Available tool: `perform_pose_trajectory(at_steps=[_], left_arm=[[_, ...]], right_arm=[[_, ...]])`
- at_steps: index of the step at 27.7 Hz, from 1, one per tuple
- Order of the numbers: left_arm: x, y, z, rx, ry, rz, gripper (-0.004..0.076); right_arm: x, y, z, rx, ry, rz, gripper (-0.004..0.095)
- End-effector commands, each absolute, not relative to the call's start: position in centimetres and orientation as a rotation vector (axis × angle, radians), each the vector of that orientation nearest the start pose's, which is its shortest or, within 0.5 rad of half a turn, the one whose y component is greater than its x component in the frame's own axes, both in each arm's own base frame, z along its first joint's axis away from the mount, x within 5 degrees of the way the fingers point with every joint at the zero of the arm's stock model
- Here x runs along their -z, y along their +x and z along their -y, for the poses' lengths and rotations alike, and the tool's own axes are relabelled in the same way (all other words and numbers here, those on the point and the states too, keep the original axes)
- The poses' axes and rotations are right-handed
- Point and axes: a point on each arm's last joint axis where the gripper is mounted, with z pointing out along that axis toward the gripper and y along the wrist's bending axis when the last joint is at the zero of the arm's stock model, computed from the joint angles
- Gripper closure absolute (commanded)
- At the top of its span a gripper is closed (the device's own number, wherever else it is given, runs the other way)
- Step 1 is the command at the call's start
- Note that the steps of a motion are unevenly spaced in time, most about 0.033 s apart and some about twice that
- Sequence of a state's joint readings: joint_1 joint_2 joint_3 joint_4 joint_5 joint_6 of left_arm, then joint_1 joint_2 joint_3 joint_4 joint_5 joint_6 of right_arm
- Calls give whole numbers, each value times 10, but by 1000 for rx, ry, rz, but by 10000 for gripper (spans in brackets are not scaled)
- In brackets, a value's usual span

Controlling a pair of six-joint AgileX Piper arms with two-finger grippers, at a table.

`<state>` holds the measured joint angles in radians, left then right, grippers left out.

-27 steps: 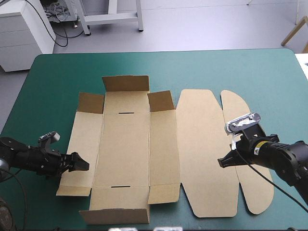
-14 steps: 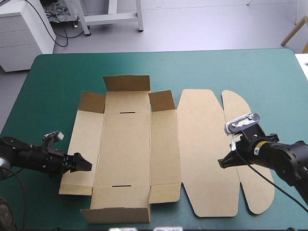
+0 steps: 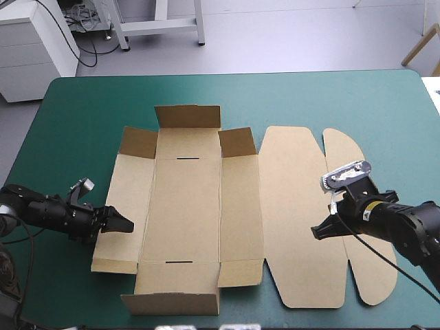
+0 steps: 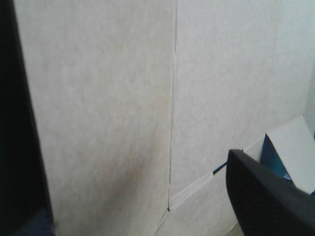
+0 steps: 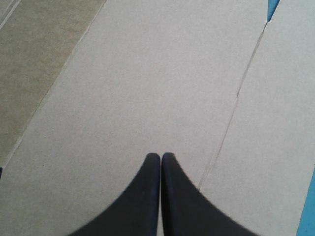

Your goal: Fold the box

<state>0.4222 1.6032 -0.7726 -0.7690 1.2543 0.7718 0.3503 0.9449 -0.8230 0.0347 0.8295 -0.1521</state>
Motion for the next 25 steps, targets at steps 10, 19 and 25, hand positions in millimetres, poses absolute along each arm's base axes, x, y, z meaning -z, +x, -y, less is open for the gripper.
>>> perform_pose_trajectory(at_steps=[10, 19, 25], left_arm=[[-195, 245, -36, 1181, 10, -2838, 190], [-187, 251, -23, 1157, 94, -2897, 304], [-186, 253, -24, 1124, 45, -2893, 626]], right_arm=[[-332, 167, -64, -162, -555, -2271, 922], [-333, 167, -64, -165, -553, -2268, 922], [-332, 167, -64, -167, -554, -2274, 922]])
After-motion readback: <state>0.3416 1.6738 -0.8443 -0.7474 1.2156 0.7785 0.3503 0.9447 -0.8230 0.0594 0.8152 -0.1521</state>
